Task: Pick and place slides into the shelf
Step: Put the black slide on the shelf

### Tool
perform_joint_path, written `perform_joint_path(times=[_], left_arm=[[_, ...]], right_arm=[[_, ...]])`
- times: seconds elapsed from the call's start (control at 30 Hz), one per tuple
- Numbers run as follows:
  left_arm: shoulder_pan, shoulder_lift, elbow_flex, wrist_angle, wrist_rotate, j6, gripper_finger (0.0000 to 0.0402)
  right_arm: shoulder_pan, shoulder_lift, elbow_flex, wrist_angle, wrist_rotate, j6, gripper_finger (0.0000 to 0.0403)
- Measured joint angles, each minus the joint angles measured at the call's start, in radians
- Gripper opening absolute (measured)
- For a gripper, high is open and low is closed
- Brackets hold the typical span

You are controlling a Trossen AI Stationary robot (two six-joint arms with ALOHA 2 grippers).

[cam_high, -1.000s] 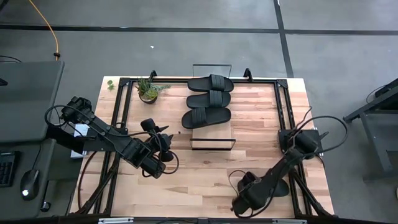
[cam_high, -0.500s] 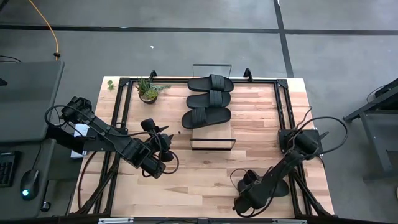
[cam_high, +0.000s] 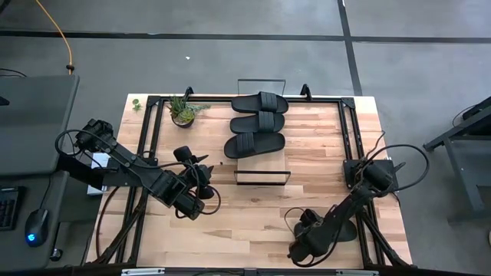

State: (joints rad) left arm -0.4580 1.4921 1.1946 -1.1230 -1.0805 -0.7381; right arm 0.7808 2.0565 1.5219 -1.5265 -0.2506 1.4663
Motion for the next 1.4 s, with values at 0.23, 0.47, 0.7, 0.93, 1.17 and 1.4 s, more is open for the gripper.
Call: perform_joint_path(times=[0.23, 0.47, 0.7, 0.93, 1.17, 1.4], left_arm=[[0.0, 0.0, 0.0, 0.0, 0.0, 0.0, 0.0184], [0.0, 0.0, 0.0, 0.0, 0.0, 0.0, 0.0184], [0.0, 0.0, 0.0, 0.0, 0.0, -0.001, 0.0184], [0.0, 0.0, 0.0, 0.001, 0.008, -0.001, 0.0184], [0.0, 0.0, 0.0, 0.005, 0.008, -0.001, 0.0184], [0.0, 0.0, 0.0, 0.005, 0.008, -0.001, 0.0184]], right_arm=[[0.013, 0.0, 0.0, -0.001, 0.004, 0.029, 0.0216], [0.029, 0.0, 0.0, -0.008, -0.004, 0.057, 0.0216], [0.034, 0.044, 0.0, -0.017, -0.037, 0.024, 0.0216], [0.034, 0.073, 0.001, -0.033, -0.044, -0.018, 0.0216], [0.034, 0.073, 0.001, -0.045, -0.047, -0.003, 0.02], [0.034, 0.073, 0.001, -0.045, -0.058, -0.008, 0.0116]])
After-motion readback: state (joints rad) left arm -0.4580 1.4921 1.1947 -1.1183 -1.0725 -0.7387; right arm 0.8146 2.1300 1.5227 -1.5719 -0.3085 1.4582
